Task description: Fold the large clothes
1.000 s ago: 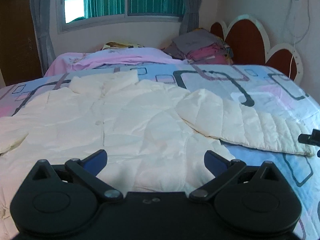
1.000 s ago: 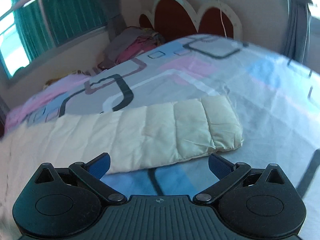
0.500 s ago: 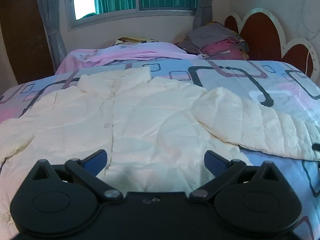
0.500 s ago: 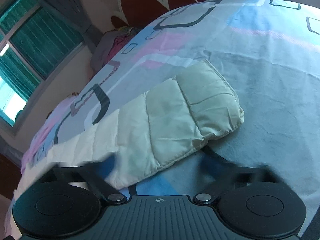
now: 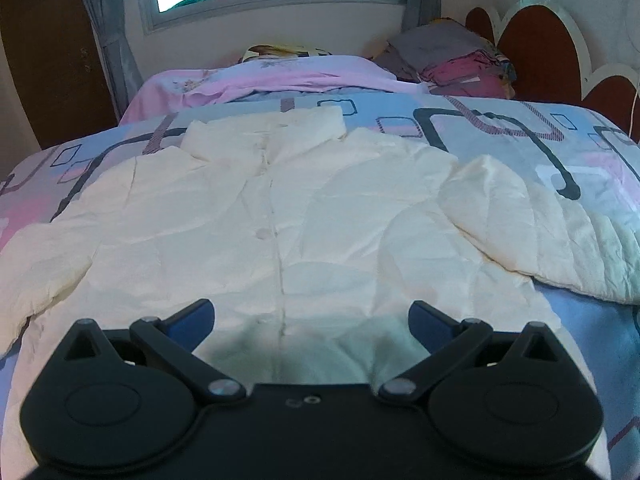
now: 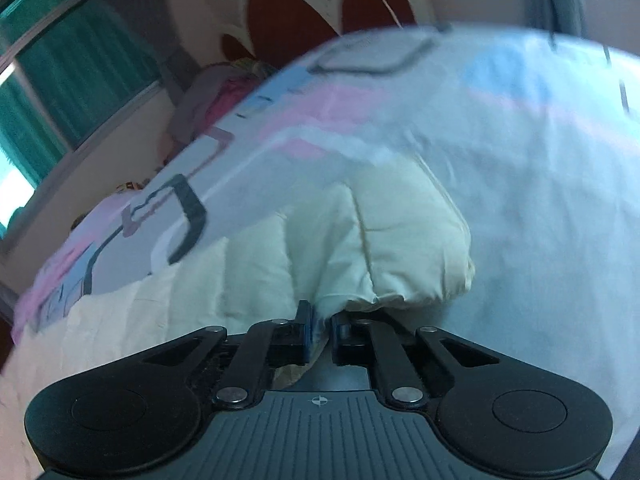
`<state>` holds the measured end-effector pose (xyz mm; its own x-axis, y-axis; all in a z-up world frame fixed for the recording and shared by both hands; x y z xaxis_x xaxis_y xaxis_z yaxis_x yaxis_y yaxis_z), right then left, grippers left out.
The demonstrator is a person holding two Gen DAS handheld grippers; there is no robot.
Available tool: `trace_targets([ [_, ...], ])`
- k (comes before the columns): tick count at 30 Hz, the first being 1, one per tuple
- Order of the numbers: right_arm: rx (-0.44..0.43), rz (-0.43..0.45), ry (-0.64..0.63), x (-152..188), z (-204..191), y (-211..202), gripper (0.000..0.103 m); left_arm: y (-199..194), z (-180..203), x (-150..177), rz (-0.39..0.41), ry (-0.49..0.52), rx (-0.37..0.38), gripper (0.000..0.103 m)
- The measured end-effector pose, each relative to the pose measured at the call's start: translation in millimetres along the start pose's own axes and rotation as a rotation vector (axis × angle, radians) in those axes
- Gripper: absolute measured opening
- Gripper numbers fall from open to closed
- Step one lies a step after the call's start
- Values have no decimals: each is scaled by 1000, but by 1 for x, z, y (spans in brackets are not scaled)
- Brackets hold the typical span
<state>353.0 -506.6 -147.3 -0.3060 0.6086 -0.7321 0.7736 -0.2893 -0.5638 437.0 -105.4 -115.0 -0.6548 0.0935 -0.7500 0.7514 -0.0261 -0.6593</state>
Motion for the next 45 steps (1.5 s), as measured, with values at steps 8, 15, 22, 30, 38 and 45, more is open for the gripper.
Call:
trace_targets([
  [8,-97,68,-213,5,-109,-31,8,16,-40,6,-17,-30,69,103],
  [15,-255,61,-403,55,-240,-46,8,20,-92,12,-18,-73,93,103],
  [22,-408,5,-605,138,-353,-49,8,13,-159,23,-2,-145,80,103],
  [30,-200,110,-732,150,-323,-34,98,9,-223,36,4,-288,34,103],
  [38,-69,20,-739,130,-275,40,67,14,-210,38,-7,-299,39,103],
  [45,-61,37,-769,122,-248,67,66,12,-193,36,-24,-285,23,103],
])
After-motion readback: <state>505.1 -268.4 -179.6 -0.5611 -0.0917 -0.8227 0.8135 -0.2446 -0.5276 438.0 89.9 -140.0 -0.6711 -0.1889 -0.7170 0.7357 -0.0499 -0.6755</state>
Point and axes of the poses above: each gripper's, at about its wrist camera, not at the fingertips, and y roughly the way its jaws point, z to its right, x to its underside, the point moved 7 cm from there along y, roughly the way its jaws point, and after that the axes turned 8 degrees about z, right-handed, at the moved point
